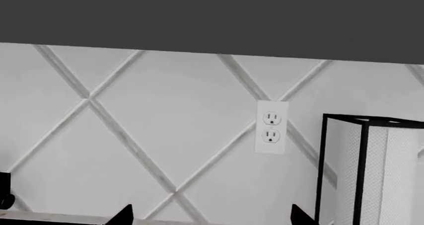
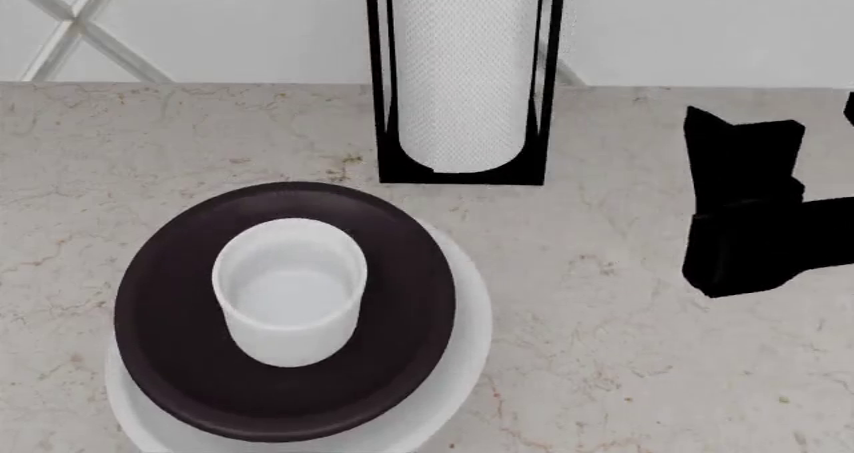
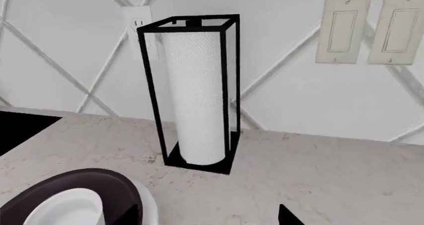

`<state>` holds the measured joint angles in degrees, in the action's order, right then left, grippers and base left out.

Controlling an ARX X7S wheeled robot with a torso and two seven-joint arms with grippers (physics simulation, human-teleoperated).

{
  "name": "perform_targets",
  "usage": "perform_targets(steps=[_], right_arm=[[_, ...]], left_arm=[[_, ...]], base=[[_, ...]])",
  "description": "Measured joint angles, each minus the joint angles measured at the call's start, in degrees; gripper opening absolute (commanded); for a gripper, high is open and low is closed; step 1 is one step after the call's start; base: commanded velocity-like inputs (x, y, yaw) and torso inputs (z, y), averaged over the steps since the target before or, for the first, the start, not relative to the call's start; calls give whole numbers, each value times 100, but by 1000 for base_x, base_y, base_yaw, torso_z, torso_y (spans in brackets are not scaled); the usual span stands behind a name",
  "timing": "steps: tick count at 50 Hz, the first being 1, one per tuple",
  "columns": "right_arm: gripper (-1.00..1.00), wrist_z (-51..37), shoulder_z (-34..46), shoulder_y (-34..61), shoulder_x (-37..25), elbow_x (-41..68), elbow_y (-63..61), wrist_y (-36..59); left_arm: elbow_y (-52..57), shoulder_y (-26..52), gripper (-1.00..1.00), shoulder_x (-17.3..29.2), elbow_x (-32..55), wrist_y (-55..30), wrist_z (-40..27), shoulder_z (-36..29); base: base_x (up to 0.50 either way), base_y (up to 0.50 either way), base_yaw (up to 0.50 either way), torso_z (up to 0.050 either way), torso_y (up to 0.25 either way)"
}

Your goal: Stack the bowls from largest to smallest.

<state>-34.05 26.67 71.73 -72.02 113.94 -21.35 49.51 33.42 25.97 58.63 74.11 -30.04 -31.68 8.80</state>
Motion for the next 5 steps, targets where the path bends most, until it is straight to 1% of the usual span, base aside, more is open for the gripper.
perform_targets(steps=[5], right_arm=[[100,133,-153,-402,-691,145,-318,-563]], left_arm=[[105,-95,100,93,136,3,-23,198]], base=[[0,0,1,0,0]])
